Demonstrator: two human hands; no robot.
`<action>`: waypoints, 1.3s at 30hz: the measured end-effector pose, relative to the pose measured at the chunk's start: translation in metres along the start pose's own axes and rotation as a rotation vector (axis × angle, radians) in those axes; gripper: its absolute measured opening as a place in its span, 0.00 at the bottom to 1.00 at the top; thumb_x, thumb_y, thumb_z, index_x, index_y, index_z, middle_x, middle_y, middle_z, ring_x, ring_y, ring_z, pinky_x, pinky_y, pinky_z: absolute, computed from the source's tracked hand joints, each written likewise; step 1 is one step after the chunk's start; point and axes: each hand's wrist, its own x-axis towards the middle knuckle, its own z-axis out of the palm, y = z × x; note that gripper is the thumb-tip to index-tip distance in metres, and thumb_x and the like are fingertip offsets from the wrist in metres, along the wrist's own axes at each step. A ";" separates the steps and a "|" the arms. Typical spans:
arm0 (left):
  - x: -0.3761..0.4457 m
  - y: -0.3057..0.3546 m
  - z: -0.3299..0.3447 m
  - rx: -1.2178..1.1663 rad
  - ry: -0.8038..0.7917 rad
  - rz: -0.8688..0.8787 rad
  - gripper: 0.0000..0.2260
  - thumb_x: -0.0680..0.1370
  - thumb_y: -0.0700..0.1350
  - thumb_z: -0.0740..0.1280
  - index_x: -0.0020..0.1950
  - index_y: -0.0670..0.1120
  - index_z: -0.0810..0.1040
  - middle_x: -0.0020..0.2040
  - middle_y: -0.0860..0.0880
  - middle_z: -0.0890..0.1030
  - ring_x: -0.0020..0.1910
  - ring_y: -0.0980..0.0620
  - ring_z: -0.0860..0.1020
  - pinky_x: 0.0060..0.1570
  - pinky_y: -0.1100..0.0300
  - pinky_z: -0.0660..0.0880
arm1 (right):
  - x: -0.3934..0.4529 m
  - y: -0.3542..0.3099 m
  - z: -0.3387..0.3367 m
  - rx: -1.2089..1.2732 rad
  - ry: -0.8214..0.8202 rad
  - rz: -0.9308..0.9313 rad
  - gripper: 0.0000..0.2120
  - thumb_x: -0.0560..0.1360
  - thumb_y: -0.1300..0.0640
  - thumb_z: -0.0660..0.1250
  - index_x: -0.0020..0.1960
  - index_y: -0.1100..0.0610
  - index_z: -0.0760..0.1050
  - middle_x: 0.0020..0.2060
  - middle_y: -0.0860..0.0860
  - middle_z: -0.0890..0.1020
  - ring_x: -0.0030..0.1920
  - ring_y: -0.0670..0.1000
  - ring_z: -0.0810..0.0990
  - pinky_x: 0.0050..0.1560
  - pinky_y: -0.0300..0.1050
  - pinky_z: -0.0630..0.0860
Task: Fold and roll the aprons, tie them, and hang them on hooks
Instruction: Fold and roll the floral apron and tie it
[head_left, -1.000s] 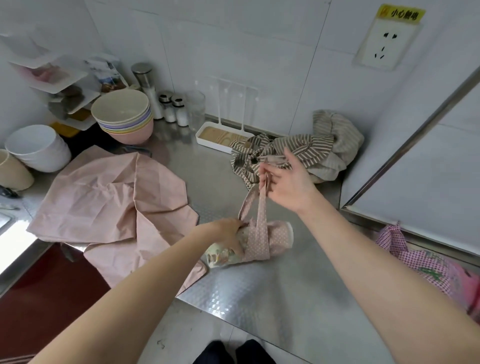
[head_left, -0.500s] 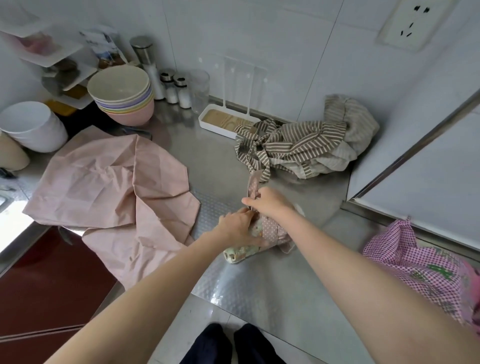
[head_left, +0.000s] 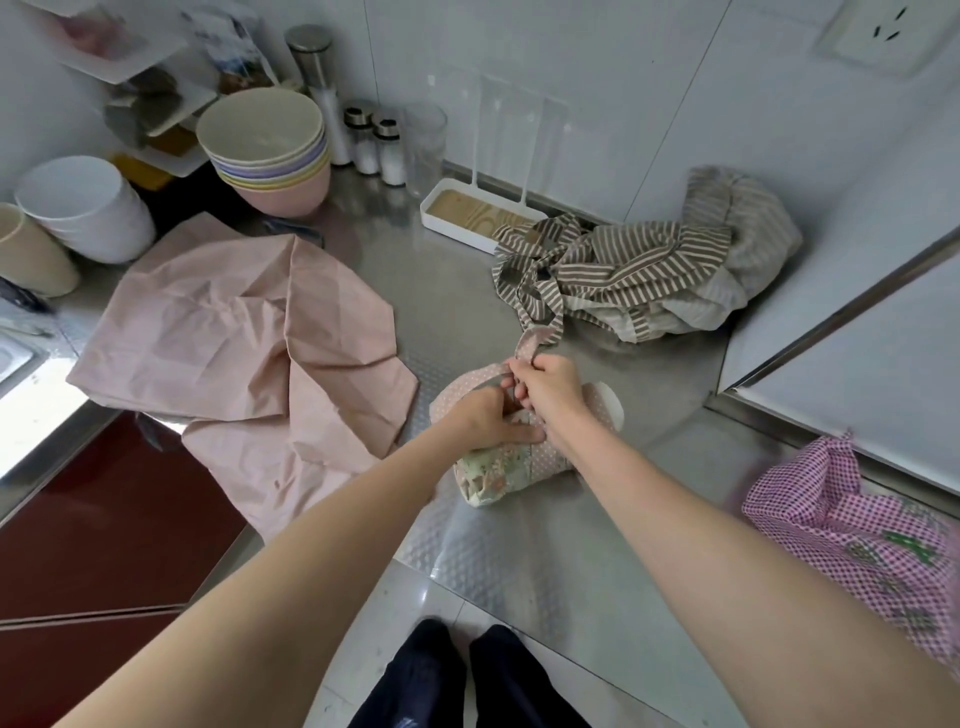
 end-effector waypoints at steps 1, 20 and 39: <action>0.001 -0.002 0.000 -0.012 -0.023 -0.020 0.15 0.74 0.55 0.69 0.42 0.44 0.70 0.38 0.49 0.72 0.43 0.49 0.71 0.35 0.60 0.65 | -0.002 -0.001 -0.002 0.052 -0.050 0.014 0.13 0.79 0.63 0.60 0.36 0.60 0.73 0.29 0.52 0.75 0.19 0.40 0.67 0.19 0.30 0.62; 0.001 -0.013 -0.002 -1.380 -0.208 -0.194 0.10 0.77 0.38 0.54 0.38 0.42 0.70 0.37 0.46 0.72 0.36 0.52 0.69 0.40 0.63 0.68 | -0.007 -0.035 -0.019 -1.465 -0.291 -0.746 0.12 0.72 0.73 0.56 0.51 0.60 0.68 0.48 0.58 0.69 0.43 0.55 0.69 0.33 0.43 0.55; 0.028 0.003 -0.011 -1.125 -0.081 -0.640 0.11 0.78 0.41 0.58 0.36 0.44 0.68 0.35 0.48 0.70 0.34 0.52 0.66 0.36 0.60 0.64 | -0.009 -0.010 -0.022 -0.914 -0.222 -0.718 0.15 0.66 0.65 0.74 0.29 0.56 0.69 0.39 0.52 0.79 0.45 0.50 0.73 0.42 0.45 0.71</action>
